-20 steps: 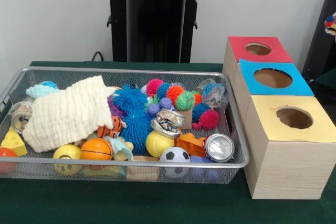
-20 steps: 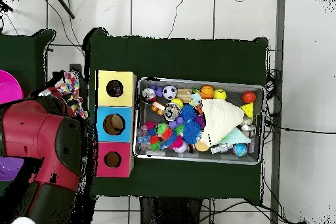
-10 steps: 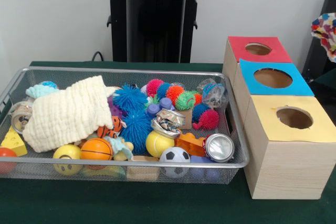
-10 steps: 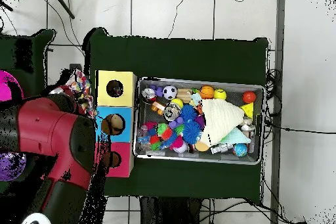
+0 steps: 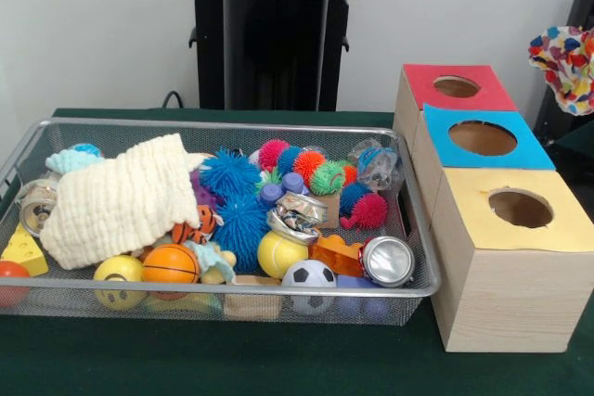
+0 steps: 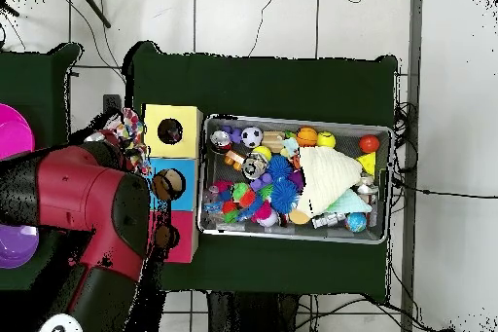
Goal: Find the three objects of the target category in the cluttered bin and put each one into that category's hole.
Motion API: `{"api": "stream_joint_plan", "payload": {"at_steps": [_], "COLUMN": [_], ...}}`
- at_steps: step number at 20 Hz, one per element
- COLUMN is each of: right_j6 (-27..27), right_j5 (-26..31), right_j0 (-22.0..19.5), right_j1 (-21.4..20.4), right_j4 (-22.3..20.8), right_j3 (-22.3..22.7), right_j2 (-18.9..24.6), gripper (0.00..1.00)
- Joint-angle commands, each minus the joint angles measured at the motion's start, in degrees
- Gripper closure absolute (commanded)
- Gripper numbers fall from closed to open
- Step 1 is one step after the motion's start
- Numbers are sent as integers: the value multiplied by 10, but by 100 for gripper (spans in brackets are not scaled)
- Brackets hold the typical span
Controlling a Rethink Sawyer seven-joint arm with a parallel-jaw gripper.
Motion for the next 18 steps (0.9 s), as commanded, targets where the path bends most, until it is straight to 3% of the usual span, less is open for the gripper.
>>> {"api": "stream_joint_plan", "payload": {"at_steps": [1,18], "right_j6": [51,17], "right_j5": [-36,-93], "right_j0": [-24,-57], "right_j1": [6,9], "right_j4": [-20,-34], "right_j3": [64,80], "right_j2": [74,100], "gripper": [100,100]}}
